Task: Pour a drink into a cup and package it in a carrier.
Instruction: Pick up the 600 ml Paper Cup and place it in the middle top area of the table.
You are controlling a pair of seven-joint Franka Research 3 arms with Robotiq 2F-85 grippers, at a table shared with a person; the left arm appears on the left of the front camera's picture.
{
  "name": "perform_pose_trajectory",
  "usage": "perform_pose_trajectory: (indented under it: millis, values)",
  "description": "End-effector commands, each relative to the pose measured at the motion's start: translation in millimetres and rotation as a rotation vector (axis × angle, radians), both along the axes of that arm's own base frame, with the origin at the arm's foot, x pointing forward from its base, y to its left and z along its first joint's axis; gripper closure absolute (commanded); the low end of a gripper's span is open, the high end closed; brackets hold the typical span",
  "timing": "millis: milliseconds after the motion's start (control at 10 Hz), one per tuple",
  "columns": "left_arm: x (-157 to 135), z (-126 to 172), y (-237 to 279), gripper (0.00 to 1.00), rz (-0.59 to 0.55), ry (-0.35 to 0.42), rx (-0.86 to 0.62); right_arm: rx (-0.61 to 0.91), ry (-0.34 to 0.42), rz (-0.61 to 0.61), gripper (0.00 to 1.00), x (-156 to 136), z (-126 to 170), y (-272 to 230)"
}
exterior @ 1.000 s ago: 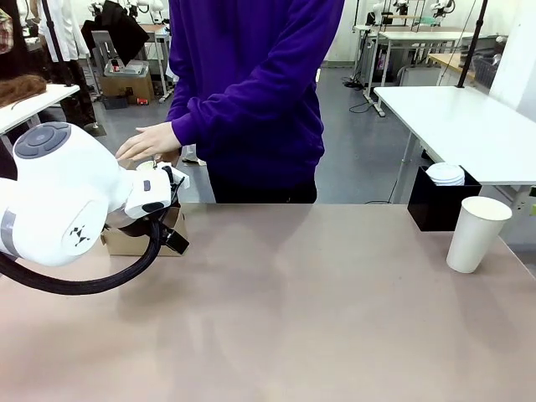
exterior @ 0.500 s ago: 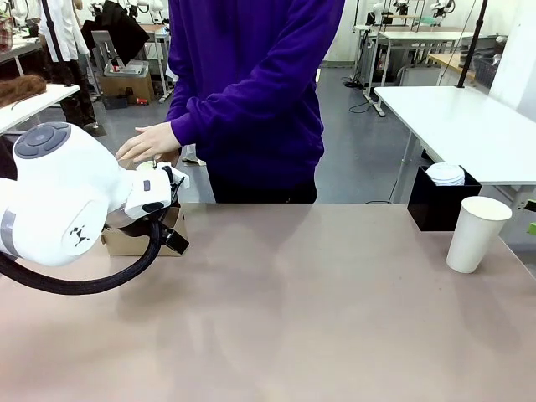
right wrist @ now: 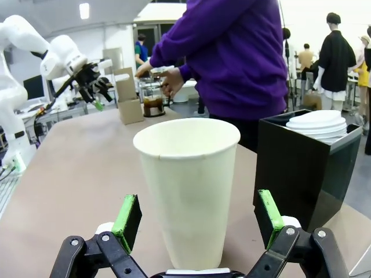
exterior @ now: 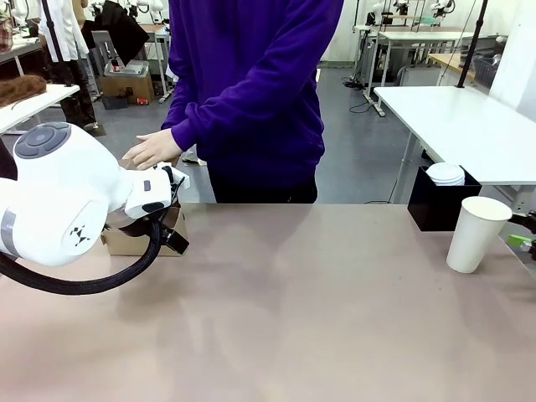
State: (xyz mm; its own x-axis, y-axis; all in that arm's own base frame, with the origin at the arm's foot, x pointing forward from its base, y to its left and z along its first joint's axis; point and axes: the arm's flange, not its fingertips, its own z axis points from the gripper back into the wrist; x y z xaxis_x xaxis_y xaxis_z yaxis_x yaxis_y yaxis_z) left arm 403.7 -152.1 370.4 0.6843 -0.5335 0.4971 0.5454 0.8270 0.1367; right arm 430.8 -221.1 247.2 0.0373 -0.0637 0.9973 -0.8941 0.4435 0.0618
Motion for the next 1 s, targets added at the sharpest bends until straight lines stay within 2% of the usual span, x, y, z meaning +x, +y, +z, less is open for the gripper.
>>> perform_pose_trajectory:
  millis: [0, 900]
  values:
    - [0, 0, 0, 0.0, 0.0, 0.0, -0.002, -0.032, -0.017, -0.033, 0.0, 7, -3, 14]
    - [0, 0, 0, 0.0, 0.0, 0.0, -0.002, -0.021, 0.043, 0.03, 0.0, 38, -19, 57]
